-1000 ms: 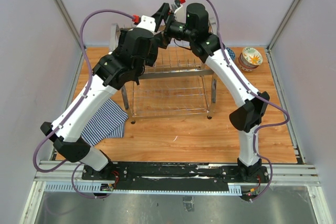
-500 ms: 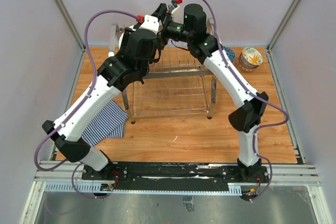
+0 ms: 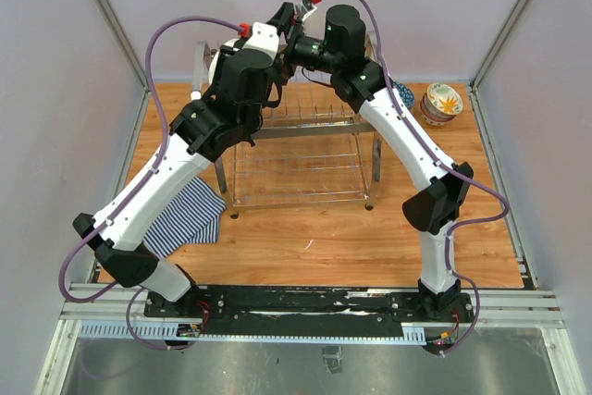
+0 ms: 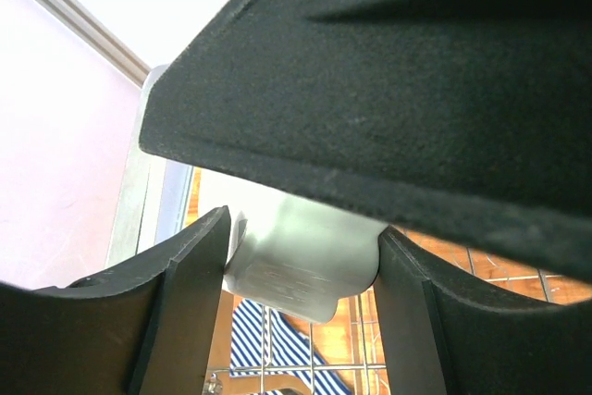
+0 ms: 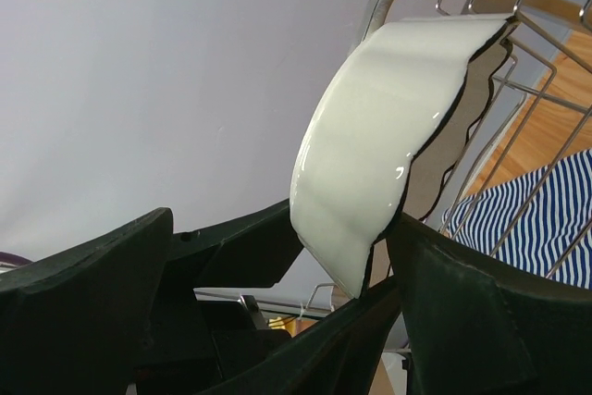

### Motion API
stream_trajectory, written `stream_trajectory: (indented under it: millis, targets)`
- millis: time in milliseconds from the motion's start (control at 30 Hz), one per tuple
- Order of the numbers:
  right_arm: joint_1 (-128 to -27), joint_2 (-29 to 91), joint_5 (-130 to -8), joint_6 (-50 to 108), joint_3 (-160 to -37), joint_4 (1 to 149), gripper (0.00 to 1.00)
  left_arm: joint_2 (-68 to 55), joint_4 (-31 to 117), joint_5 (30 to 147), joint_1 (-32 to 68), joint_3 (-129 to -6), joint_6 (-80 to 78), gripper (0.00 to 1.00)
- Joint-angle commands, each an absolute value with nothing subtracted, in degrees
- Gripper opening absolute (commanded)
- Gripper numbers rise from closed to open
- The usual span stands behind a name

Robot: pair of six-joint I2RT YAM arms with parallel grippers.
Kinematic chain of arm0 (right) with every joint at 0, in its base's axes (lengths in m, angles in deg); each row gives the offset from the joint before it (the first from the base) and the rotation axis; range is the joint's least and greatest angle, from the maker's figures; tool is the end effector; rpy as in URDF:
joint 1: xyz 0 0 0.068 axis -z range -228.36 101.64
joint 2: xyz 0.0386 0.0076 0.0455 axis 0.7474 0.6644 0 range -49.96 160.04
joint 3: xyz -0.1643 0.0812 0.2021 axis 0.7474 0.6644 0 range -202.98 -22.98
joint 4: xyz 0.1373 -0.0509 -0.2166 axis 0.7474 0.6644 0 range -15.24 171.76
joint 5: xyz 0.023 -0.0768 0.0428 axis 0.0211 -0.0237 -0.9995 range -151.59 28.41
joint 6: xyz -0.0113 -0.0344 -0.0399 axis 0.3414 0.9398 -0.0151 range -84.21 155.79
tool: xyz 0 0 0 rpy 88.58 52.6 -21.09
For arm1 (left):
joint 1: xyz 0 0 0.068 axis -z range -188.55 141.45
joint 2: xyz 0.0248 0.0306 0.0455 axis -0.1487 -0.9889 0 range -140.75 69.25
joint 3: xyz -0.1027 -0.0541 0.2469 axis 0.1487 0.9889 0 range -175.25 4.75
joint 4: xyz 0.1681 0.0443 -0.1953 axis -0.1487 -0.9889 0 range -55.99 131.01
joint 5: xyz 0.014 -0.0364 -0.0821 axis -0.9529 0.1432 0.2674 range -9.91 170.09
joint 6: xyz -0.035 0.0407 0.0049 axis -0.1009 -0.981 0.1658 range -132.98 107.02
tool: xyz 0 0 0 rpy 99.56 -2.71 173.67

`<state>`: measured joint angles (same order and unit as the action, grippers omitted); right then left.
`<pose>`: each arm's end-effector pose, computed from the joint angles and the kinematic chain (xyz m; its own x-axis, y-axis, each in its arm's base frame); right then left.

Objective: Unload the bowls from the dish rack
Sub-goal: Pick up the bowl from the dish rack.

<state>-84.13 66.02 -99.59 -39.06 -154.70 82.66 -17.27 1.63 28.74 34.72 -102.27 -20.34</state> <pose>0.3574 0.2844 0.4890 -0.8934 0.2938 -0.3399 -0.3565 -0.0031 0.9343 0.2400 -0.1878 0.4879 -0.2478 0.3430 -0.9061 -0.0788 0.9250 0.3717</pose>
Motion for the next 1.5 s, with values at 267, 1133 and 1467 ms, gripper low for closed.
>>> stream_trajectory:
  millis: [267, 1133, 1467]
  targets:
    - [-84.5, 65.3, -100.1, -39.8, -154.8, 77.3, 0.99, -14.0, 1.2, 23.9, 33.9, -103.1, -20.1, 0.63]
    - [-84.2, 63.9, -100.0, -46.7, -145.8, 61.5, 0.99, -10.7, 0.8, 26.3, 33.9, -96.7, -14.9, 0.77]
    - [-84.2, 63.9, -99.6, -47.5, -145.5, 60.8, 1.0, -9.7, -1.3, 29.9, 33.9, -99.1, -12.8, 0.83]
